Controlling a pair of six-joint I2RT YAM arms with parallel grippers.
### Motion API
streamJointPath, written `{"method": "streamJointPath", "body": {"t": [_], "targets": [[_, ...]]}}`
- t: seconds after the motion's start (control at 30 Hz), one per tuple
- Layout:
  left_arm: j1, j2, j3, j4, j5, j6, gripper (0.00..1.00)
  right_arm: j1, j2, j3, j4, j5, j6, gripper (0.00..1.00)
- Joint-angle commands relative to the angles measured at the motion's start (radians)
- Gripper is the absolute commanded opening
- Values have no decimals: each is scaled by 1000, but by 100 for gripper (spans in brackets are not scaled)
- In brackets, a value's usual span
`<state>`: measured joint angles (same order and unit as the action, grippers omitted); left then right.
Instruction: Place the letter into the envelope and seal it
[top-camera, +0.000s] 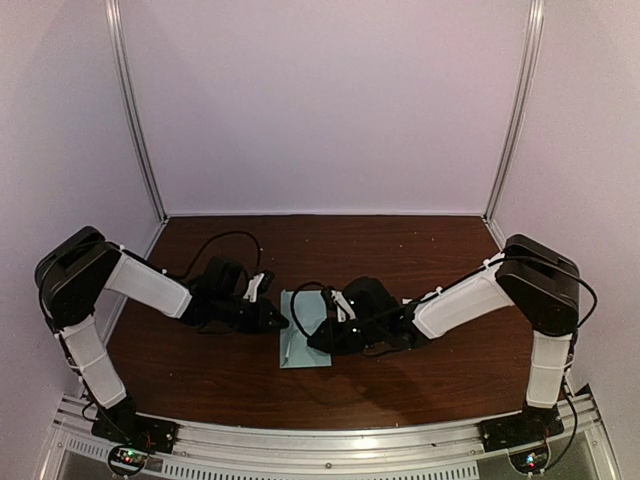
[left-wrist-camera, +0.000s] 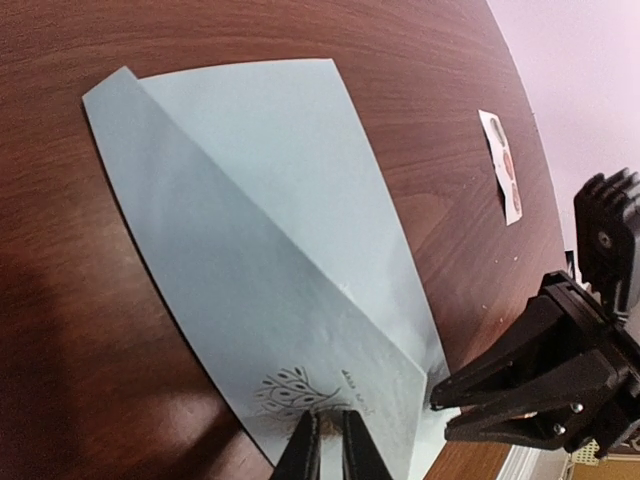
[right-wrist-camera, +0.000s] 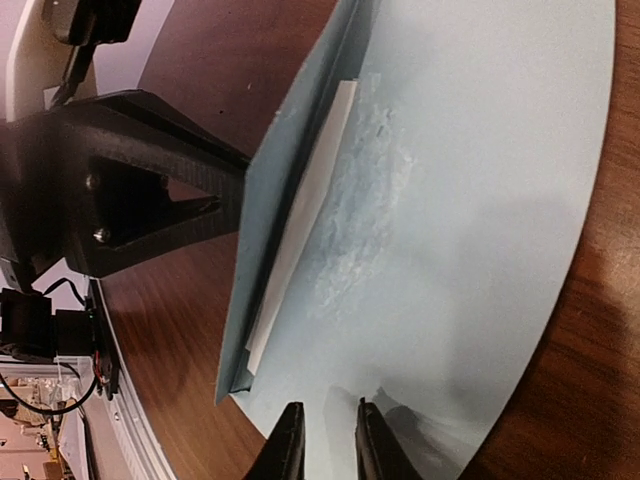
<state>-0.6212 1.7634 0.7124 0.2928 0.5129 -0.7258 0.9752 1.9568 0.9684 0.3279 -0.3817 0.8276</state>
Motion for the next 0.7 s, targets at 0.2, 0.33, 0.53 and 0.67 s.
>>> {"method": "streamJointPath", "body": {"t": [0.2,0.33,0.53,0.67], "targets": [[-23,98,64,71,-30,-17,7,8,-141,-57,-40,78,2,18],[-25,113,64,51,-59,-10,6,7,-205,-68,-106,158,-19,18],[-40,81,97,-31,-116,27,6,-3,-272,-69,-207,258,-54,18],[-38,13,116,-51,-118,30,7,-27,-321,-82,-258,294,-68,18]]}}
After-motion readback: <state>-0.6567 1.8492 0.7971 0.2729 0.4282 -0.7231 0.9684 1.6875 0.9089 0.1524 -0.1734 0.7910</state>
